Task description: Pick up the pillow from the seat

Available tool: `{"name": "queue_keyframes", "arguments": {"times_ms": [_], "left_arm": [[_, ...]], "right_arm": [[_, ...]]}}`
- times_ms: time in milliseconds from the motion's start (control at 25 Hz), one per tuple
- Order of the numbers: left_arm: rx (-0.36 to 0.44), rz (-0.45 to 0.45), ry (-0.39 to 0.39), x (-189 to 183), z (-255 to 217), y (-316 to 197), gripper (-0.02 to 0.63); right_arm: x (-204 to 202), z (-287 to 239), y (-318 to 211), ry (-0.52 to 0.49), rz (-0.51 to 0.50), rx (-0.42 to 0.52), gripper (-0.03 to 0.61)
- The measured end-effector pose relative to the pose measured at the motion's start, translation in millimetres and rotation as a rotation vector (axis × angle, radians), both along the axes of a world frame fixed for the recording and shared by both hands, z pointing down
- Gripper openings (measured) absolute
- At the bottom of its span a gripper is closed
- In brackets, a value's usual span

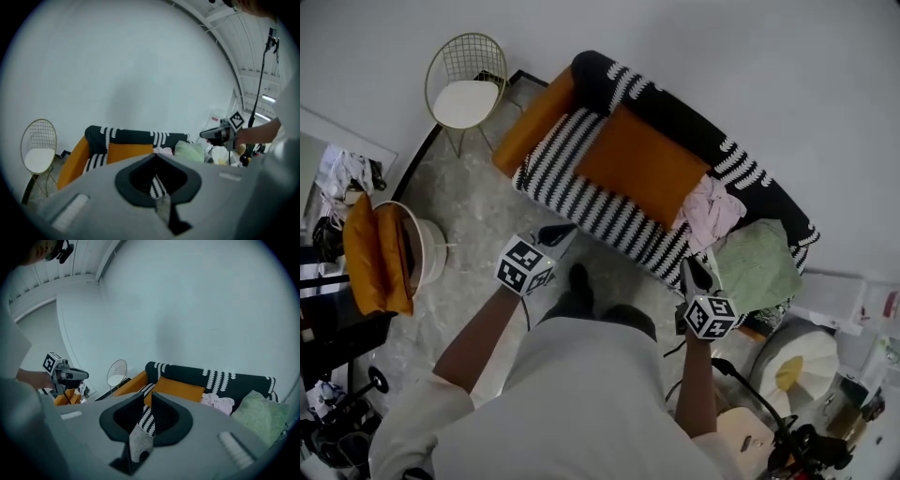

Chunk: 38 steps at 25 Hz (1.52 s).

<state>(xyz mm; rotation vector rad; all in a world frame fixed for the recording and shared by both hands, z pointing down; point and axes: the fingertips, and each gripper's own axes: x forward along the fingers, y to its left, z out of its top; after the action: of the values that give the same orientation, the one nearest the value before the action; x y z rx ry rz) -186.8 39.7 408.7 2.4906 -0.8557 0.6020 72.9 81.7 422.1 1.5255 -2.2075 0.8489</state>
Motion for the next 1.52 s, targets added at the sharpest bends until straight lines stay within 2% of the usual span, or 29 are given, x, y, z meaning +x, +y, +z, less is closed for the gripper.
{"name": "queue_keyframes", "arguments": {"times_ms": [240, 640, 1040, 1520], "left_arm": [[-0.004, 0.027, 0.005, -6.8, 7.1, -28.1, 0.002], [-0.036, 0.052, -0.001, 26.3, 32.8, -69.9, 0.002], [-0.088, -0.031, -0.01, 70.9, 62.4, -139.8, 0.002], [-0.14, -0.087, -0.034, 119.4, 138.5, -239.0, 0.007]], "right_arm": [[-10.3, 9.8, -13.7, -0.004, 0.026, -0.024, 0.058], [21.6, 38.4, -46.6, -0.019, 0.059, -0.059, 0.058], [66.7, 83.1, -124.3, -0.063, 0.041, -0.12, 0.061], [122.5, 165.9, -223.4, -0.087, -0.005, -0.215, 0.091]]}}
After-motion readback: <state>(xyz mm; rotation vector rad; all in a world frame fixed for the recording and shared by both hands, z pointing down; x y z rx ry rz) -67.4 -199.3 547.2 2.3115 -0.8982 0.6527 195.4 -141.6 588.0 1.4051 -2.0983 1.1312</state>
